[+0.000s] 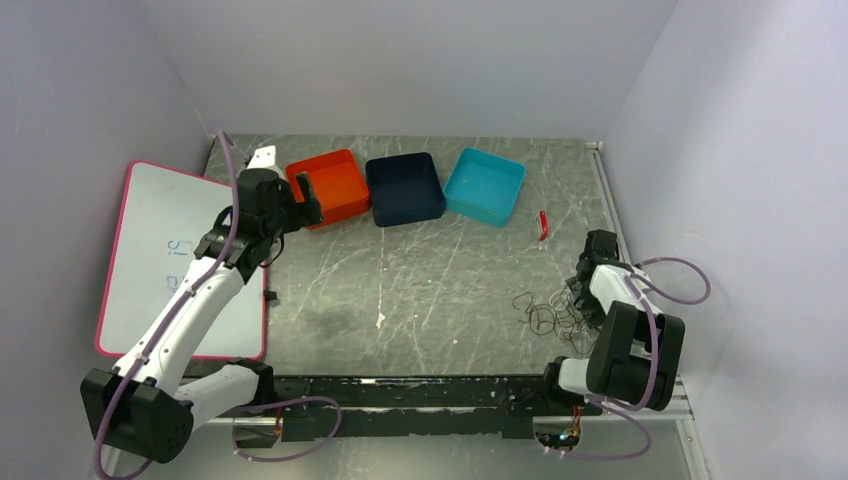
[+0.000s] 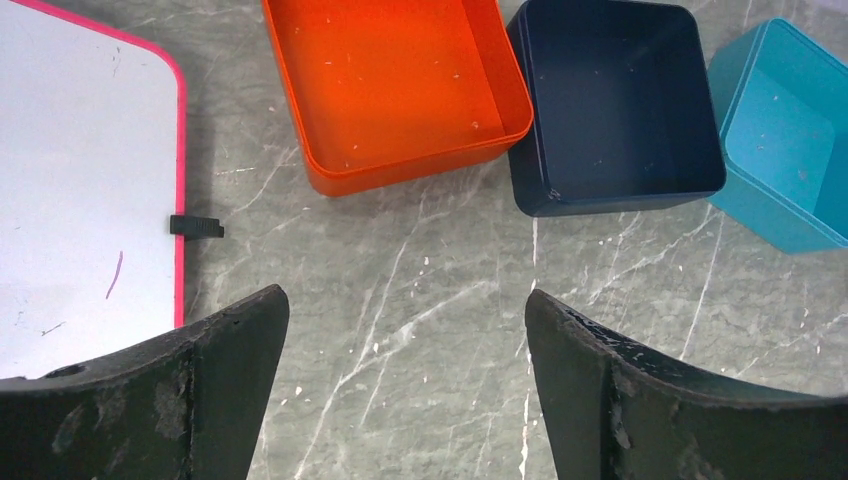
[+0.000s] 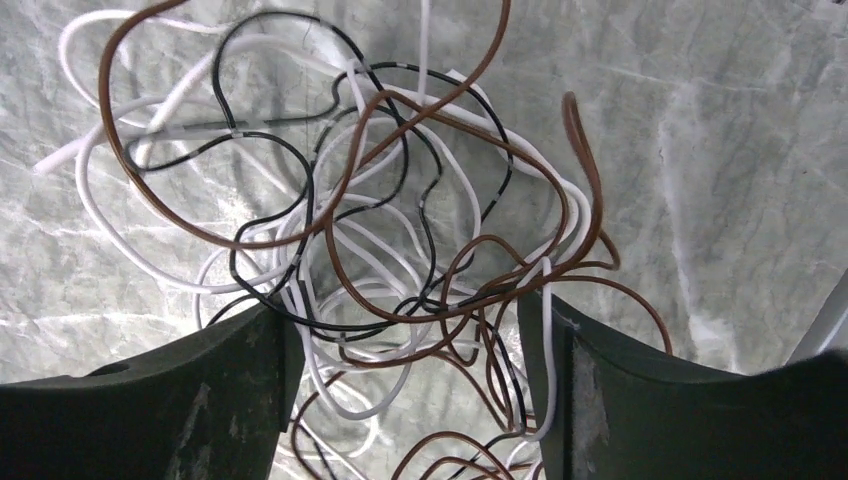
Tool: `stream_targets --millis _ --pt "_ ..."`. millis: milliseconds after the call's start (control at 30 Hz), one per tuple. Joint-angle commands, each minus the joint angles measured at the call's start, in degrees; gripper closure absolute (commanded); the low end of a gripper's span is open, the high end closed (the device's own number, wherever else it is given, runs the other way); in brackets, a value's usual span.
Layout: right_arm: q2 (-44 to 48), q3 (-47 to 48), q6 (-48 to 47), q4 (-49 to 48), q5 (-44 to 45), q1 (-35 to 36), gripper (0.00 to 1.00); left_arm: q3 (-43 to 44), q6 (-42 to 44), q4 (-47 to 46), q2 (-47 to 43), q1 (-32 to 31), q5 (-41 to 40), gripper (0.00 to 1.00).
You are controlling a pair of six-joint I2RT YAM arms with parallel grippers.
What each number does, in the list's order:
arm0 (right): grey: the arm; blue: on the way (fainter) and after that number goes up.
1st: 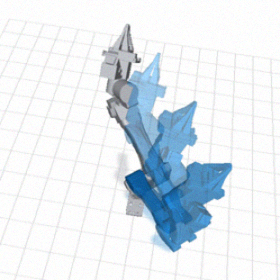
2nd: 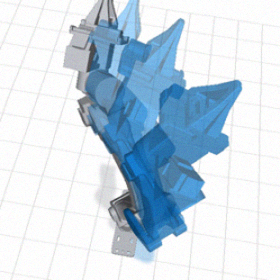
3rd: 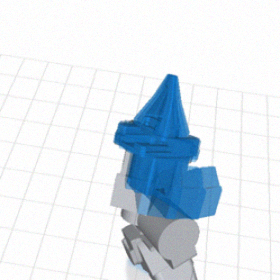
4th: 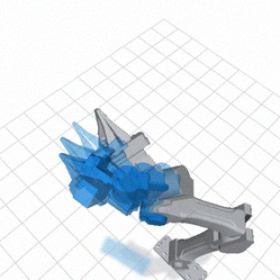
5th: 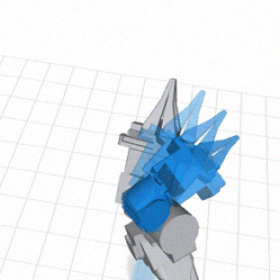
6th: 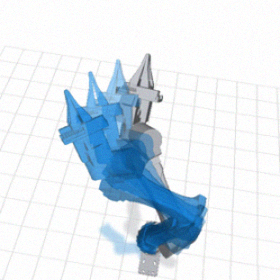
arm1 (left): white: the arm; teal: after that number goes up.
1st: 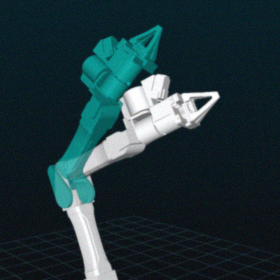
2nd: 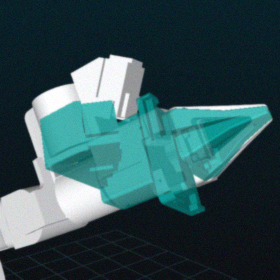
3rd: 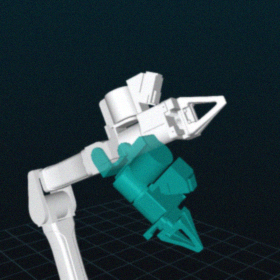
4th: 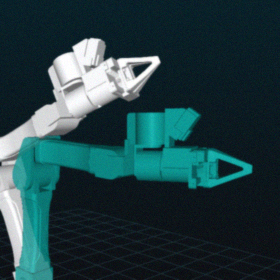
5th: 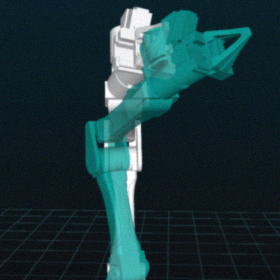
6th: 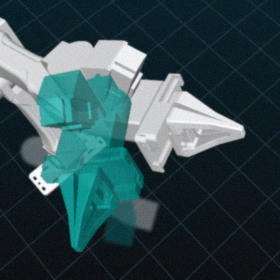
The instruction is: Untangle the cables
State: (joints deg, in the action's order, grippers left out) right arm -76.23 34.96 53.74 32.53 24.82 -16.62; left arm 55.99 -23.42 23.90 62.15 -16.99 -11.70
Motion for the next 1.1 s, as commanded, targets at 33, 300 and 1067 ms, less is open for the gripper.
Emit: stream_targets --millis 33,300,1067 --pt "-1.56 -3.84 0.65 -5.87 -2.02 -0.99 0.34 1.43 -1.03 -1.45 -0.12 -0.40 -0.79 0.10" --pt "5.09 -2.53 -5.42 -6.12 -3.78 -0.96 0.79 1.57 -2.08 -0.61 1.38 -0.40 -0.43 0.20" --pt "-0.16 12.66 -11.79 -17.14 -10.99 54.84 1.00 -3.24 -3.51 0.94 -6.80 -0.40 -2.91 0.34"
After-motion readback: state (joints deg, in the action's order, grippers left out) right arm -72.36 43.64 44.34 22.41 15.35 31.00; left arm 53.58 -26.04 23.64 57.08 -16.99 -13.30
